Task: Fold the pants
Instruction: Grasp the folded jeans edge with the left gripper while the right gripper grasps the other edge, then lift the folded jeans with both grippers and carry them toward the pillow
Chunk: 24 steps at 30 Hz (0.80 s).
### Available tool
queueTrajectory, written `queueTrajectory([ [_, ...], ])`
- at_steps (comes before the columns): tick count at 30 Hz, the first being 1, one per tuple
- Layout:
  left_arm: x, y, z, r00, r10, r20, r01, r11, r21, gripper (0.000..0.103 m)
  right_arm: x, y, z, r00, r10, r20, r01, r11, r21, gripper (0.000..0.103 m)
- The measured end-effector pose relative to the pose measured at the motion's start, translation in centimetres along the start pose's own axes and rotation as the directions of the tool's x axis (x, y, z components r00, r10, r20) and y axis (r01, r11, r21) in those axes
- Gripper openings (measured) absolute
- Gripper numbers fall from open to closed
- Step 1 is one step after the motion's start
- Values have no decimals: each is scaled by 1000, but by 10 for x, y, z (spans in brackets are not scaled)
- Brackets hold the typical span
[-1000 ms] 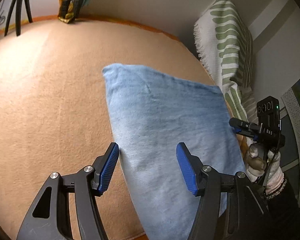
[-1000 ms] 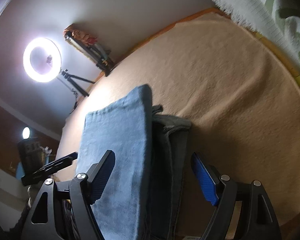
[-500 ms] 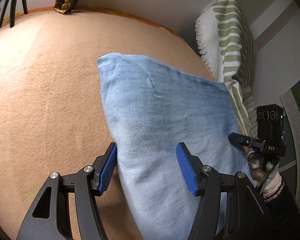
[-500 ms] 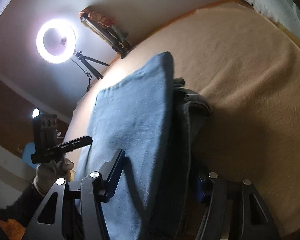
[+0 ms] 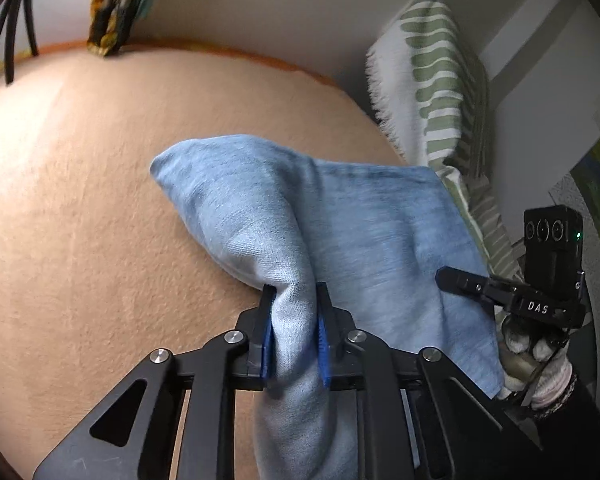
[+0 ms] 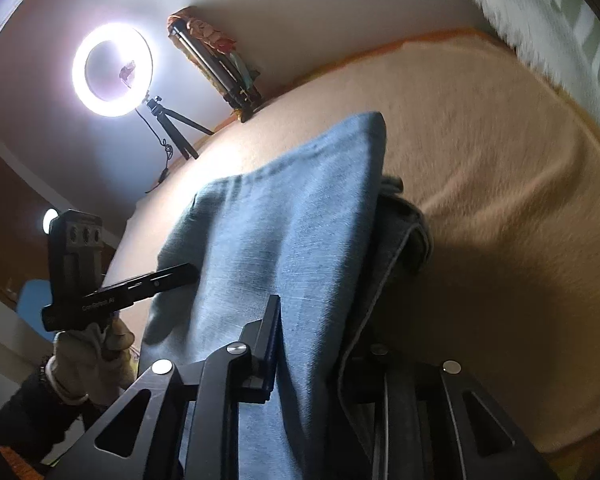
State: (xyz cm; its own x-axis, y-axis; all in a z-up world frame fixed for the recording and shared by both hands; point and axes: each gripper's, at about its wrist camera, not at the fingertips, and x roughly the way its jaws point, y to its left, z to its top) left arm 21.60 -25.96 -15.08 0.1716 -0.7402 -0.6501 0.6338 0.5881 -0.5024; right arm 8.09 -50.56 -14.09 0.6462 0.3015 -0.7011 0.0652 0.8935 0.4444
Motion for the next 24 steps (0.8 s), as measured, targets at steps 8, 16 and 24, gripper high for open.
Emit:
queueTrajectory([
  [8, -34, -21, 22, 996, -23, 84, 18, 998, 57, 14, -33, 55, 23, 996, -34, 86, 45, 991, -126, 21],
  [16, -62, -32, 79, 985, -5, 170, -15, 994, 112, 13, -50, 93, 82, 984, -52, 169, 84, 978, -191, 19],
  [24, -75, -38, 161, 967, 45, 250, -91, 980, 178, 13, -47, 110, 165, 973, -48, 228, 97, 973, -210, 19],
])
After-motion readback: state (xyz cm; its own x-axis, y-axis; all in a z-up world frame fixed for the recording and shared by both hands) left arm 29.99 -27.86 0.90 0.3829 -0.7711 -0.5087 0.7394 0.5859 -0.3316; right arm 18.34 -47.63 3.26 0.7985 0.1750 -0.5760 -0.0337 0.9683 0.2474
